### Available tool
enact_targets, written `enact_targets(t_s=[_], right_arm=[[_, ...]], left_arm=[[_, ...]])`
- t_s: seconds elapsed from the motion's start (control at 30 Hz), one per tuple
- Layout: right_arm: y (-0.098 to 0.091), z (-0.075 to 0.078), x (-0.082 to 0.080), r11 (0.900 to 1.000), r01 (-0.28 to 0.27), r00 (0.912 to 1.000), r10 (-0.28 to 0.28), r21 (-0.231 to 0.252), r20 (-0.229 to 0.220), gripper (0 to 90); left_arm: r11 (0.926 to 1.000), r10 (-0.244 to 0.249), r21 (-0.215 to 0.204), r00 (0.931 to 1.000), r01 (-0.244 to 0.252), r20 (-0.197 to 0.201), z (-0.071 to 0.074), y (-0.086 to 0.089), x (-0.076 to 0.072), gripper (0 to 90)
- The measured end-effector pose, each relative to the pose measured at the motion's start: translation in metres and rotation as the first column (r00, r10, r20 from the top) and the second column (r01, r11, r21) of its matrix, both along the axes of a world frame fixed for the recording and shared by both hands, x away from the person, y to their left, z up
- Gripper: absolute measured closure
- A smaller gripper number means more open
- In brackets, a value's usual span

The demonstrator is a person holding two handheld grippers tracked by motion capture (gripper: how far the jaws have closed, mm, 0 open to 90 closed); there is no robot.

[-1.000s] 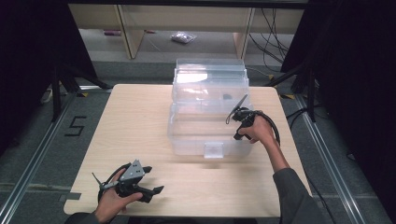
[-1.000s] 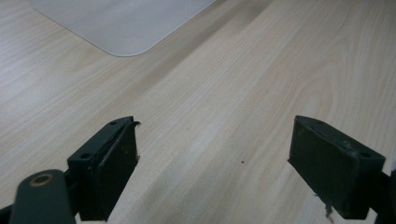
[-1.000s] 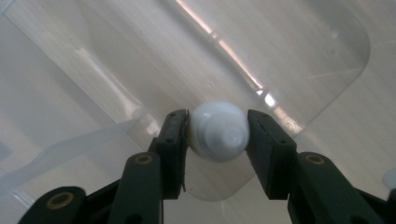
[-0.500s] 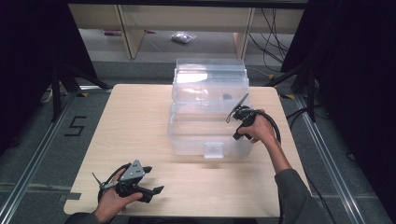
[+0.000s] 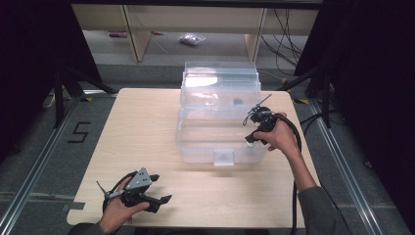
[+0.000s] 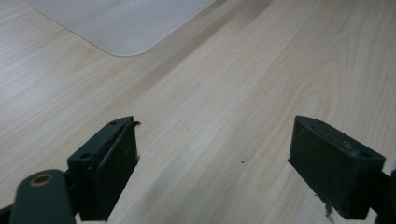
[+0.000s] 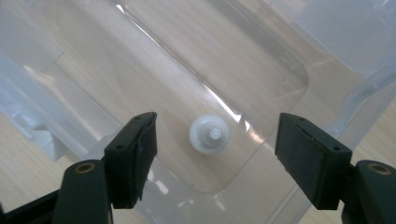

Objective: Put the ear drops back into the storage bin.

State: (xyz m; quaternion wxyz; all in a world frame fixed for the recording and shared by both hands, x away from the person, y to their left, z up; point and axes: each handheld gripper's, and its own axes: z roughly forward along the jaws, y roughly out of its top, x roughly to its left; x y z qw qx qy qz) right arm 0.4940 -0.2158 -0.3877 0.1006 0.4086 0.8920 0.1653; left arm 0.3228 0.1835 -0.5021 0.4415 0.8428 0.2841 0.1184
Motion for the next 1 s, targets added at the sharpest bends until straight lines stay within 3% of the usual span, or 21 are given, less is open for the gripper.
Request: enact_targets(t_s=[0.07, 0.27, 0.4, 0.5, 0.57, 0.6, 0.67, 0.73, 0.8, 0.9, 1.0], right_arm=[[-0.004, 0.002, -0.004, 0.9995, -0.03, 0.9992, 0.03, 0.011, 0.026, 29.2], [-0.004, 0.009, -0.025, 0.9984, -0.016, 0.9987, 0.013, 0.054, 0.05, 26.8], [-0.001, 0.01, -0.039, 0.9942, -0.049, 0.9952, 0.041, 0.095, 0.089, 26.8], [0.001, 0.012, -0.049, 0.9922, -0.046, 0.9954, 0.036, 0.116, 0.089, 26.7], [0.001, 0.012, -0.053, 0.9899, -0.073, 0.9922, 0.06, 0.122, 0.109, 26.5], [0.003, 0.011, -0.057, 0.9902, -0.058, 0.994, 0.045, 0.127, 0.099, 26.5], [0.003, 0.009, -0.061, 0.9864, -0.1, 0.9887, 0.084, 0.131, 0.124, 26.0], [0.004, 0.007, -0.067, 0.9859, -0.098, 0.9887, 0.081, 0.136, 0.126, 25.9], [0.003, 0.004, -0.07, 0.9824, -0.121, 0.9832, 0.099, 0.142, 0.153, 25.8], [0.003, -0.002, -0.075, 0.9787, -0.114, 0.9825, 0.085, 0.171, 0.165, 26.1], [0.005, -0.005, -0.079, 0.9817, -0.091, 0.9889, 0.069, 0.167, 0.131, 26.0]], left_arm=[[0.9999, 0.005, -0.015, 1.0, -0.006, -0.006, -0.001, -0.001, 0.0, 14.8], [0.9999, 0.006, -0.013, 1.0, -0.006, -0.006, -0.001, -0.001, -0.001, 14.8], [1.0, 0.004, -0.009, 1.0, -0.004, -0.005, 0.0, -0.001, 0.0, 14.8], [0.9999, 0.006, -0.013, 1.0, -0.006, -0.006, -0.001, -0.001, -0.001, 14.8], [0.9999, 0.006, -0.015, 1.0, -0.007, -0.006, -0.001, -0.001, -0.001, 14.8], [0.9999, 0.006, -0.014, 1.0, -0.006, -0.006, -0.001, -0.001, 0.0, 14.8], [0.9999, 0.006, -0.014, 1.0, -0.007, -0.006, -0.001, -0.001, 0.0, 14.8], [0.9999, 0.006, -0.014, 1.0, -0.006, -0.007, -0.001, -0.001, -0.001, 14.8], [0.9999, 0.006, -0.014, 1.0, -0.006, -0.006, -0.001, -0.001, -0.001, 14.8], [1.0, 0.001, -0.003, 1.0, -0.001, 0.007, -0.001, 0.0, 0.0, 14.8], [0.9999, 0.003, -0.01, 1.0, -0.003, -0.004, 0.0, -0.001, -0.001, 14.8]])
